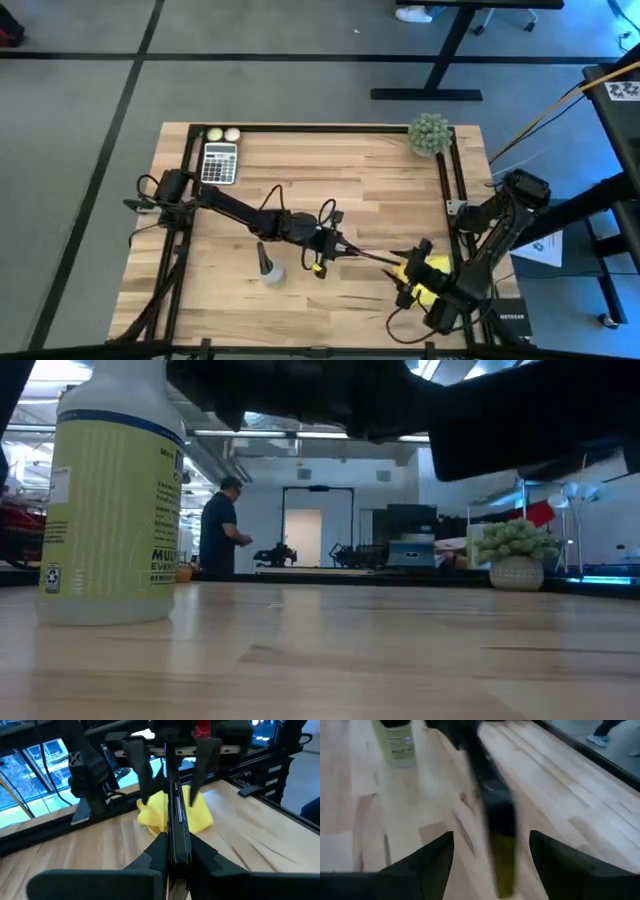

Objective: Apply microfiber cloth
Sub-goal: Spray the back of the black cellphone with the bottle cleaner

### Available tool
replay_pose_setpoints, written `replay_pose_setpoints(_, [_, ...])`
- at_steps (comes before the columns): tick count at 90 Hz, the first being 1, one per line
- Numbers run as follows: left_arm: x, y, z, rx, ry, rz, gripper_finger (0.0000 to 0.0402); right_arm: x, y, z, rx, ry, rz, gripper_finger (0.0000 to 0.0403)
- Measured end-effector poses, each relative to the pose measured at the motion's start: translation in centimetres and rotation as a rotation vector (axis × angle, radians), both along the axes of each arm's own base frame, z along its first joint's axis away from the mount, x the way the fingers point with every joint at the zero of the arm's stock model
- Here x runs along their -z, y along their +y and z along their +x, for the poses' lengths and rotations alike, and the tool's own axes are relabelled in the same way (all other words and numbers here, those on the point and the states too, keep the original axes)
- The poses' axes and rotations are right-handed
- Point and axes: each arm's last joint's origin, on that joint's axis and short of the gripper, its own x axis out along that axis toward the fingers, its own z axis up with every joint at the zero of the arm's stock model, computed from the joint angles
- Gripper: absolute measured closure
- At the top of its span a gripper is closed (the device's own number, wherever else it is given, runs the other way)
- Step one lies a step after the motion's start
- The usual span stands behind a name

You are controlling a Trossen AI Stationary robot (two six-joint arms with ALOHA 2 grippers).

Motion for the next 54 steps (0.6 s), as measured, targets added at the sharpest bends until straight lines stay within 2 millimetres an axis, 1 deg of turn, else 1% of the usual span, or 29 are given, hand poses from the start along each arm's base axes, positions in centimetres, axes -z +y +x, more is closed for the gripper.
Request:
replay_pose_setpoints(13, [0.0,0.0,0.0,0.004,-0.001,0.0,0.038,-0.1,0.2,0.9,-0.045,0.019,-0.013,0.0174])
replay_pose_setpoints(27, [0.1,-0.1,0.0,0.01,0.009,0.001,0.038,-0.1,0.3,1.7,-0.107,0.072,-0.023,0.0219])
replay_pose_setpoints(39, [0.2,-0.1,-0.1,0.012,0.026,0.005,0.038,-0.1,0.3,2.2,-0.152,0.14,-0.019,0.0279])
replay_pose_setpoints(54, [0.4,-0.1,-0.1,0.021,0.042,0.008,0.038,-0.5,0.5,2.3,-0.195,0.161,-0.06,0.038])
